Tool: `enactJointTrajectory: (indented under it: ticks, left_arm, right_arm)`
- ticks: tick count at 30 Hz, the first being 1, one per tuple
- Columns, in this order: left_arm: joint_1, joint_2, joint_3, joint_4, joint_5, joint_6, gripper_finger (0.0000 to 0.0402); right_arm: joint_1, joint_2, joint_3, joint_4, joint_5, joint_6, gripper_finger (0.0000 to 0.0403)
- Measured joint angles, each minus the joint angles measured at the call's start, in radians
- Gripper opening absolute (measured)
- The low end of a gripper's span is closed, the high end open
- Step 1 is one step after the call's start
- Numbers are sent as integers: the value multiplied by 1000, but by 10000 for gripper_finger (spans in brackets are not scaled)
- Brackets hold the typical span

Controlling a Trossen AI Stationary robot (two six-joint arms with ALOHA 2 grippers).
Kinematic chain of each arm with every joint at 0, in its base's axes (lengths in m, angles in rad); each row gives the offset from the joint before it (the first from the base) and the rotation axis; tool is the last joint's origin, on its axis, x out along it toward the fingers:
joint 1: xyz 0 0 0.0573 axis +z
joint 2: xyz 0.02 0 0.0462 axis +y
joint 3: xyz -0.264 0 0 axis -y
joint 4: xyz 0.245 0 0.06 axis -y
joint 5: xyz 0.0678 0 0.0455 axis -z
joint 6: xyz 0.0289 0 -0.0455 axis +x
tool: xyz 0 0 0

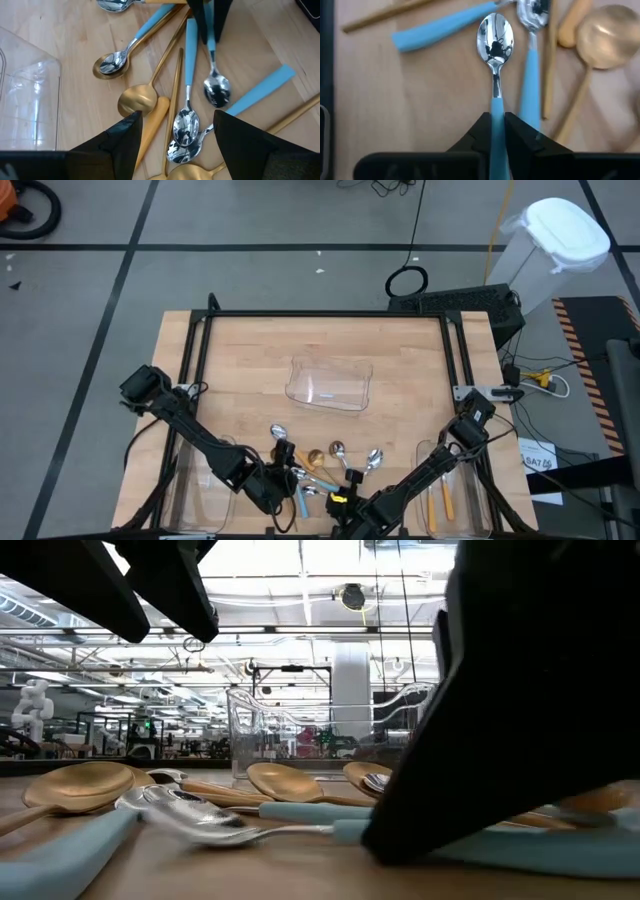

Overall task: Sort silverware by color (type)
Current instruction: Put the blue spoon into the bottom left transparent bin

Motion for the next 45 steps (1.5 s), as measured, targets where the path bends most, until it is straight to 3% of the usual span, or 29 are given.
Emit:
enactJointTrajectory:
  ticks: [13, 24, 33, 45]
  left_arm:
    - [0, -1, 0, 15, -11, -1, 243]
    - [1, -1, 0, 1, -53, 9, 243]
    - [11, -1, 0, -98, -89, 26, 243]
    - [51, -2, -113, -64, -90, 26, 243]
  right_arm:
    - [57, -133, 9, -40, 180, -69, 28]
    - [118, -152, 10, -86, 352, -71, 28]
    - [103, -152, 10, -213, 376, -70, 28]
    - [-13, -174, 10, -361, 353, -177, 30]
